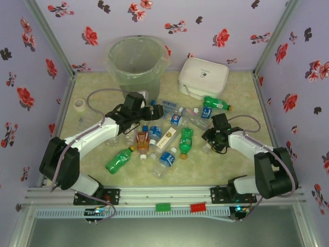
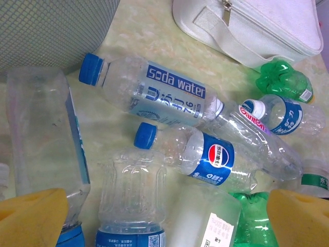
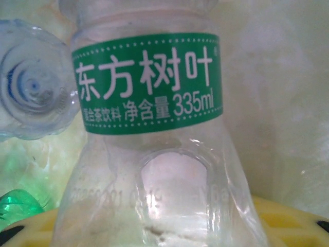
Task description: Put the plastic bottles in the bin
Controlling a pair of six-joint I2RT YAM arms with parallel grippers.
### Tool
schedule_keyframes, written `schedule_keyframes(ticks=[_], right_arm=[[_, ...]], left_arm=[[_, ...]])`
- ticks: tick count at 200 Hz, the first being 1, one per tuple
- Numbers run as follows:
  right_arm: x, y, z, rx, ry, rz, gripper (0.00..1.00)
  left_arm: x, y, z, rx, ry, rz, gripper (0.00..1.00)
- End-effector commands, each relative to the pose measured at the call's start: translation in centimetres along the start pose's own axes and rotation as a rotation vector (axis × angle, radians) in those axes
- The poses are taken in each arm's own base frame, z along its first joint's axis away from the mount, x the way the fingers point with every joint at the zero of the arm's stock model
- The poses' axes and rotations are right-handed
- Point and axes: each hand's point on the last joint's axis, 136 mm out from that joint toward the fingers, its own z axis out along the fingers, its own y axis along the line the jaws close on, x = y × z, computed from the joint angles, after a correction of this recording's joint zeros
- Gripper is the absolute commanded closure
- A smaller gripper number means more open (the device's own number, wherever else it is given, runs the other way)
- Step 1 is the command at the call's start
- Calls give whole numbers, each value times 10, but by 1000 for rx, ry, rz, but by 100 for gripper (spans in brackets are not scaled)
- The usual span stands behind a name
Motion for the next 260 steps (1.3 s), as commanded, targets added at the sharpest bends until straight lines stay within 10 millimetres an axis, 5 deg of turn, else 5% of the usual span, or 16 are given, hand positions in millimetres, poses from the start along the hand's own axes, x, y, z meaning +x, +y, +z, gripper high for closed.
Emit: schedule_keyframes(ticks=[1,76,147,211,260], right_arm=[[-16,28,-20,-111,-62,-54,51],[-24,117,-99,-413,-118,-172,56],[-4,192,-104,-579,-57,-183,57],[6,205,-116,-651,-45,-190,57],[7,204,-128,-678,-61,-191,57]], left_arm=[[-10,-21,-10,84,-35,26,0],[10,-62,-35,310,-83,73,0],[35,-123,-37,480,-36,197,0],[53,-148,-10,563,62,187,0],[47,-163,5,611,62,147,1]])
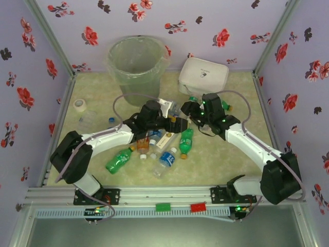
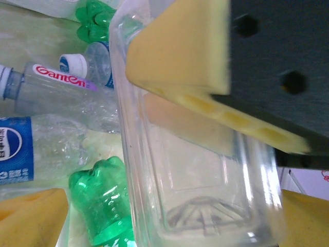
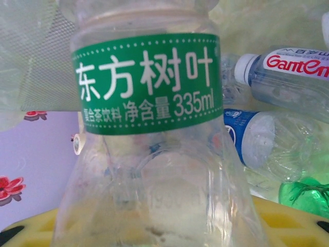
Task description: Put the plastic bottles in the bin
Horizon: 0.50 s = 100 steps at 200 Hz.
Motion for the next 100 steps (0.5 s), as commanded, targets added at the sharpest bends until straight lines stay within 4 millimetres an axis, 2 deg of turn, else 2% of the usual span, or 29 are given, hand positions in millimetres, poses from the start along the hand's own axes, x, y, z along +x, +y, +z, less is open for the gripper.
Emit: schedule_keyframes(ticks=[1,19,41,52,70,86,100], right_arm=[[-5,23,-12,-78,-26,-1,57],[-4,25,-11,-92,-17,5,57],[-3,26,-10,-105,-14,11,57],[-3,26,-10,-107,-14,12,56],[-4,28,-10,-116,-17,12,53],[-5,32,-11,-127,-19,12,43],[-7,35,-13,-129,-22,4,26]], left_arm=[[-20,-21,8,83,-47,-2,1],[-23,-23,12,112,-62,-20,7],[-25,-26,14,135,-72,-28,21],[-27,-27,14,138,-78,-25,29],[-28,-27,12,140,-83,-24,49],[-29,-26,10,138,-86,-28,60],[-29,-24,7,132,-89,-35,62]])
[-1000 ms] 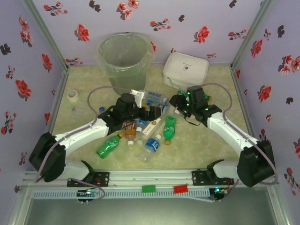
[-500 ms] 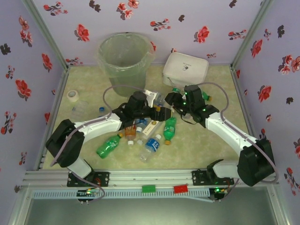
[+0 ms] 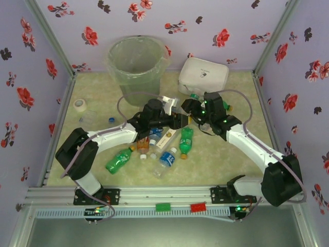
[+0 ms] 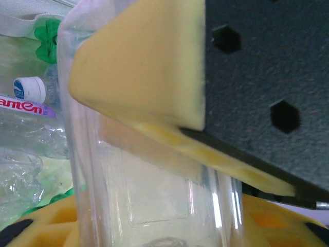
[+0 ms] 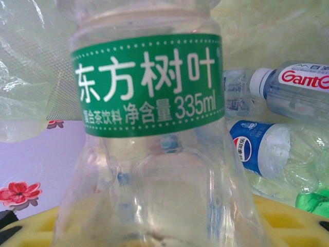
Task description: Put the plastic bottles in the bin
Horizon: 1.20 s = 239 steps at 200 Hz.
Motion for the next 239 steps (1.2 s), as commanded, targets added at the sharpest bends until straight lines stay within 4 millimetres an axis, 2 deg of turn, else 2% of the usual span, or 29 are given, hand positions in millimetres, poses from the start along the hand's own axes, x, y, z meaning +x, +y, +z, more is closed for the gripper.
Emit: schedule_keyframes(ticks=[1,23,48,66,83,103,125,150,169,190,220,239], right_arm=[[0,24,-7,-84,13,-8,25],[-13,27,-16,-54,-15,-43,1],[-41,33,-36,-39,-72,-72,0],[-65,36,-57,-17,-137,-107,0],[-82,31,-76,38,-198,-144,0],[-91,19,-90,123,-253,-201,0],[-91,1,-92,198,-271,-221,0],[-87,-25,-84,283,-254,-203,0],[-83,-42,-77,342,-229,-198,0],[-76,-58,-71,397,-193,-201,0],[-68,-72,-68,426,-160,-208,1],[-64,-73,-68,420,-153,-218,0]], left_arm=[[-12,-4,-4,23,-37,-2,62],[-18,3,-14,2,-52,-18,63],[-27,14,-32,-53,-57,-13,63],[-45,20,-52,-124,-70,20,64],[-72,18,-75,-198,-95,67,65],[-110,10,-108,-276,-141,142,65],[-156,2,-147,-353,-221,204,66],[-200,9,-184,-439,-304,226,66],[-227,26,-209,-526,-354,226,66],[-247,53,-226,-599,-373,194,66],[-260,93,-235,-695,-330,152,65],[-258,118,-230,-757,-253,138,65]])
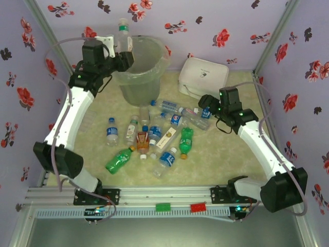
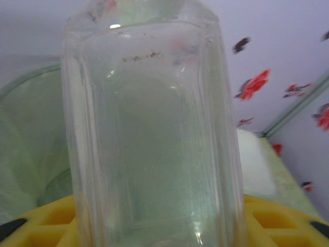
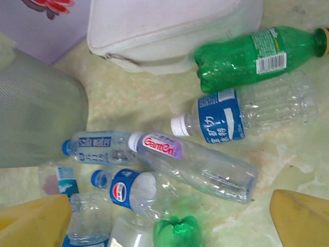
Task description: Put the plastic bottles in the bin
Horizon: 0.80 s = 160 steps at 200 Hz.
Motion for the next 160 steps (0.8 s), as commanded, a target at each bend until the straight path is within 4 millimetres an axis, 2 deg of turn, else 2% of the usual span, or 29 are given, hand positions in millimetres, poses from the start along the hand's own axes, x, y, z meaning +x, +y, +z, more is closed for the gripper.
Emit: schedule_keyframes(ticks=[1,42,76,107,144,160], right_arm=[[5,-9,0,26,2,-34,0],[8,-5,-5,-1,12,-42,0],[10,-4,-8,-13,8,-55,0],[10,-4,-9,-29,-20,-62,0],[14,-1,-7,-50,-25,-87,0],[17,1,-5,-57,-12,-100,0]], left_arm=[[17,24,16,-89,123,48,65],[35,42,50,-150,252,58,63],[39,51,62,-188,286,57,57],[34,51,63,-193,271,50,39],[20,45,55,-184,234,56,1],[13,42,50,-182,212,58,1]])
